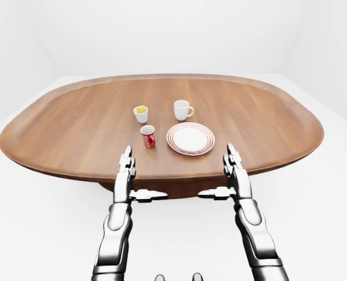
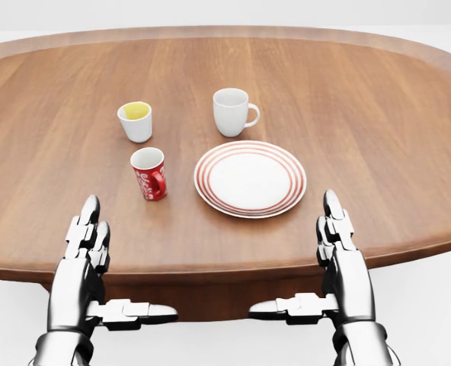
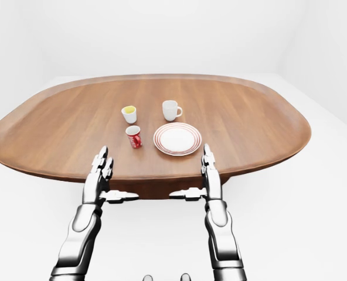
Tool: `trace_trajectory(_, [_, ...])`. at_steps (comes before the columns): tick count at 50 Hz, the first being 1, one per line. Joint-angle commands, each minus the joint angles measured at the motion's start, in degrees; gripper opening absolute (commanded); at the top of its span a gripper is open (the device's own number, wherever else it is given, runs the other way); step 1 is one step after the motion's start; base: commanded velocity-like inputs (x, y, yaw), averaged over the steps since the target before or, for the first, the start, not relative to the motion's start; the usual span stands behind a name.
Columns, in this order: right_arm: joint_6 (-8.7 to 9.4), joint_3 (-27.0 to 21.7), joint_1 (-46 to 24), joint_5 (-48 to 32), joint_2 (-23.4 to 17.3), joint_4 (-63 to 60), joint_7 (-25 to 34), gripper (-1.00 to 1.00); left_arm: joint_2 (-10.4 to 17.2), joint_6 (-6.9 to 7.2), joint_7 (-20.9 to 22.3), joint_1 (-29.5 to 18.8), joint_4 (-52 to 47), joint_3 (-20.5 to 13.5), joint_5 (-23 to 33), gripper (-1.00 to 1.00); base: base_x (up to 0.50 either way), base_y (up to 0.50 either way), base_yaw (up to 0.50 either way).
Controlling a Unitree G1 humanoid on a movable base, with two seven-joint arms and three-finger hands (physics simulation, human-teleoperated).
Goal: Pick up the red mug and put it on the plate
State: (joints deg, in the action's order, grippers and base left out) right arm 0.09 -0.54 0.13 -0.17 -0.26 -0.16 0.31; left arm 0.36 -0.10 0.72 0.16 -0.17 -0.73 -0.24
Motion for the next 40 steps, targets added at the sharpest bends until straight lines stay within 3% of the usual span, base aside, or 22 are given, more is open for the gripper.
trace_trajectory(1, [-0.23,-0.56,0.02,-1.1,-0.37,0.54,-0.17,1.0,0.55,-0.39,1.05,0.63,-0.83,-1.06,-0.12,1.0,0.0,0.0,0.0])
trace_trajectory(40, [-0.58,-0.12,0.41,-2.91,-0.47,0.46,0.24,1.0,0.29,-0.26,0.89,1.67,-2.51,-0.54,0.48,1.0,0.0,0.0,0.0])
